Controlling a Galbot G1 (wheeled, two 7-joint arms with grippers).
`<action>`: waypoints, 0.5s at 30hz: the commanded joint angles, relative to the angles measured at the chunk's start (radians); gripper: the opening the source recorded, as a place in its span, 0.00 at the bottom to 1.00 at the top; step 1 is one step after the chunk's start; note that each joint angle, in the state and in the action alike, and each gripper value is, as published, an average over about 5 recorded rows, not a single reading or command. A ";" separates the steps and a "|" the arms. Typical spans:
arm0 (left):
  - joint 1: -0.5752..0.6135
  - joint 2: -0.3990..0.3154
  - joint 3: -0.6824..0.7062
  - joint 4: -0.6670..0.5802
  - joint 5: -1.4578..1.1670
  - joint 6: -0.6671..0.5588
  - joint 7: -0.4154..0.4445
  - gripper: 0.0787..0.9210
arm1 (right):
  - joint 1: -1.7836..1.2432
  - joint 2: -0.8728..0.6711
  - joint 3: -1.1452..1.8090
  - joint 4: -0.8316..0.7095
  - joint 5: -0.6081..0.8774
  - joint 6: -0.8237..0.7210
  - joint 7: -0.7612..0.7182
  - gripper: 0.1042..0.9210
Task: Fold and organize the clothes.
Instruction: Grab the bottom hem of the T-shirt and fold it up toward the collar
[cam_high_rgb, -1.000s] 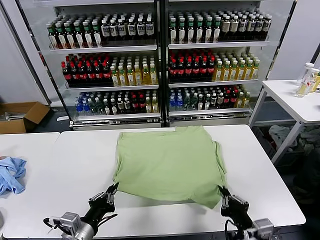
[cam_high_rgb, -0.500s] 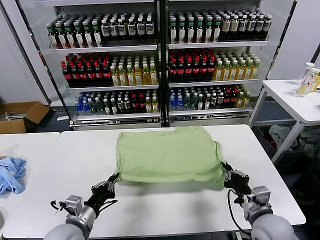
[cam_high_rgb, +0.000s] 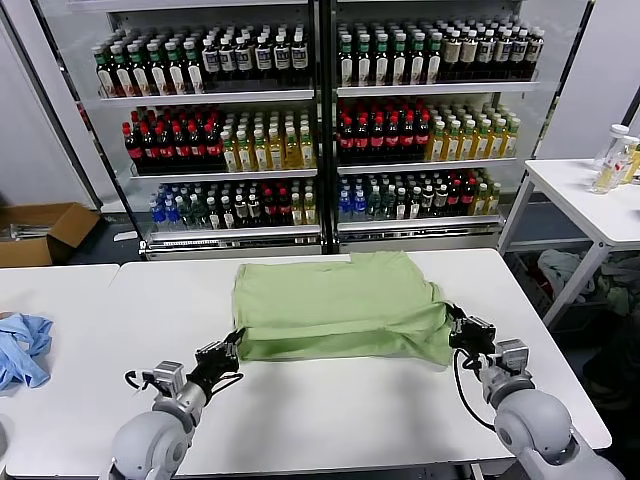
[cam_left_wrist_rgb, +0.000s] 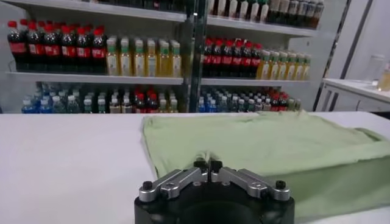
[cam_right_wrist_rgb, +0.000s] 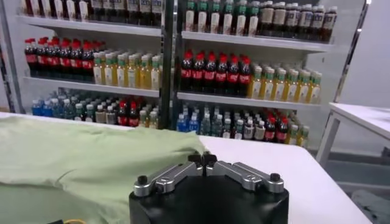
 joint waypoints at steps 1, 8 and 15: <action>-0.067 -0.001 0.038 0.090 0.035 -0.004 -0.002 0.00 | 0.118 -0.008 -0.070 -0.074 -0.056 0.021 -0.021 0.00; -0.064 -0.014 0.039 0.105 0.051 -0.009 -0.004 0.00 | 0.184 -0.003 -0.132 -0.123 -0.115 0.043 -0.049 0.00; -0.064 -0.025 0.034 0.109 0.055 -0.007 -0.010 0.01 | 0.179 0.019 -0.154 -0.144 -0.160 0.013 -0.057 0.12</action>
